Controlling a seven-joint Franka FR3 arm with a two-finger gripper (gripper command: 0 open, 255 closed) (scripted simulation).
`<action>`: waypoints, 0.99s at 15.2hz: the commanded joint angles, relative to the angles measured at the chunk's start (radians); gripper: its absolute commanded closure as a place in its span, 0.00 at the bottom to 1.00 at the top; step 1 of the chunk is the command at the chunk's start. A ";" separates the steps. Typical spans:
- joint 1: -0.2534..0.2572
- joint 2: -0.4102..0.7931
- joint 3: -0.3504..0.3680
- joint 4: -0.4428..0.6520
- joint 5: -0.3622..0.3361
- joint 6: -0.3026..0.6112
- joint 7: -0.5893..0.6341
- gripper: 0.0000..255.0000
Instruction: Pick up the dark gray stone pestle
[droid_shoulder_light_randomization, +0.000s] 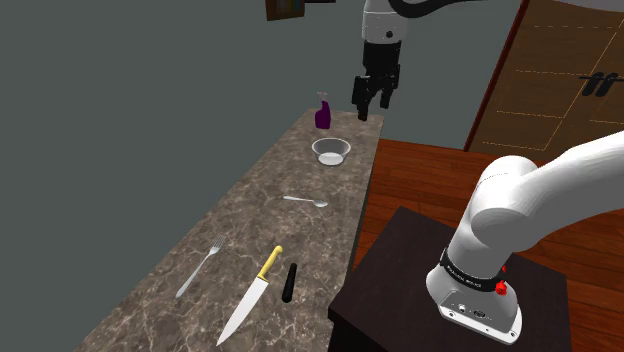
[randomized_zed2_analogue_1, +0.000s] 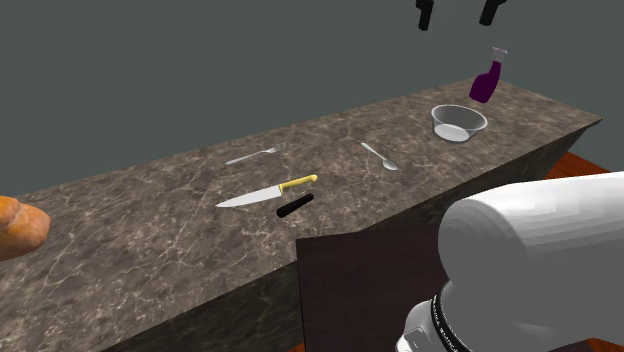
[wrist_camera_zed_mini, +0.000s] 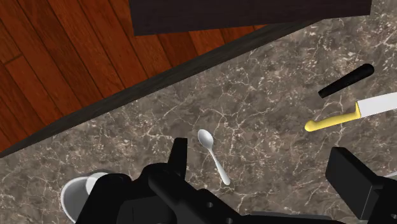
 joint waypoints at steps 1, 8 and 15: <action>0.000 0.000 0.000 0.000 0.000 0.000 0.000 0.00; -0.002 -0.021 0.115 -0.206 0.083 0.171 0.234 0.00; 0.010 0.059 0.248 -0.342 0.178 0.378 0.471 0.00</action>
